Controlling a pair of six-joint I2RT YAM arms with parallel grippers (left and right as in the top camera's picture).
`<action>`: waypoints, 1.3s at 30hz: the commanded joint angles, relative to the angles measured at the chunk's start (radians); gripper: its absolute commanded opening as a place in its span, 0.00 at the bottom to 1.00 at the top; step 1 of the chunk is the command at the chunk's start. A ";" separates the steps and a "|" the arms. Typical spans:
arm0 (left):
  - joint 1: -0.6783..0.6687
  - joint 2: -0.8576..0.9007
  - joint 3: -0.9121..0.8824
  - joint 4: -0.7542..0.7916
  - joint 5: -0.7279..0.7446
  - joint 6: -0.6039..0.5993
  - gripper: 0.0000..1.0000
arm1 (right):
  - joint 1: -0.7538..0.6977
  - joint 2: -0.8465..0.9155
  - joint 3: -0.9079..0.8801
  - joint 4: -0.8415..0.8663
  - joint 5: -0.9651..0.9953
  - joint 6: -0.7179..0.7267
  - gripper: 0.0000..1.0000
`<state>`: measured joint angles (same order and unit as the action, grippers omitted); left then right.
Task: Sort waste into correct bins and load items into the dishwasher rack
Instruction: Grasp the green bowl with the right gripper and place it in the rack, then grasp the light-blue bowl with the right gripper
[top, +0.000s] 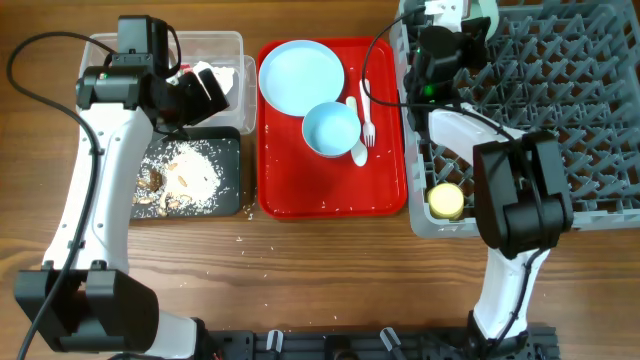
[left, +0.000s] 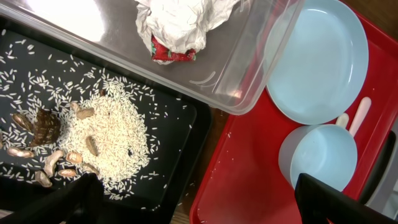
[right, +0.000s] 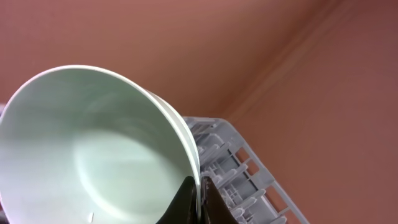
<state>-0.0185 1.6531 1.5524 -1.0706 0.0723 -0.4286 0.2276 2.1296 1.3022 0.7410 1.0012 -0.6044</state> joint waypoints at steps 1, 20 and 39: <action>0.004 0.002 0.005 0.000 -0.006 0.002 1.00 | 0.005 0.040 0.006 -0.003 -0.061 -0.013 0.04; 0.004 0.002 0.005 0.000 -0.006 0.002 1.00 | 0.190 0.040 0.006 -0.159 -0.092 0.018 0.23; 0.004 0.002 0.005 0.000 -0.006 0.002 1.00 | 0.072 0.034 0.006 0.205 0.087 -0.185 0.04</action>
<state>-0.0185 1.6531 1.5524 -1.0706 0.0719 -0.4286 0.3183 2.1452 1.3045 0.9455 1.0496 -0.7300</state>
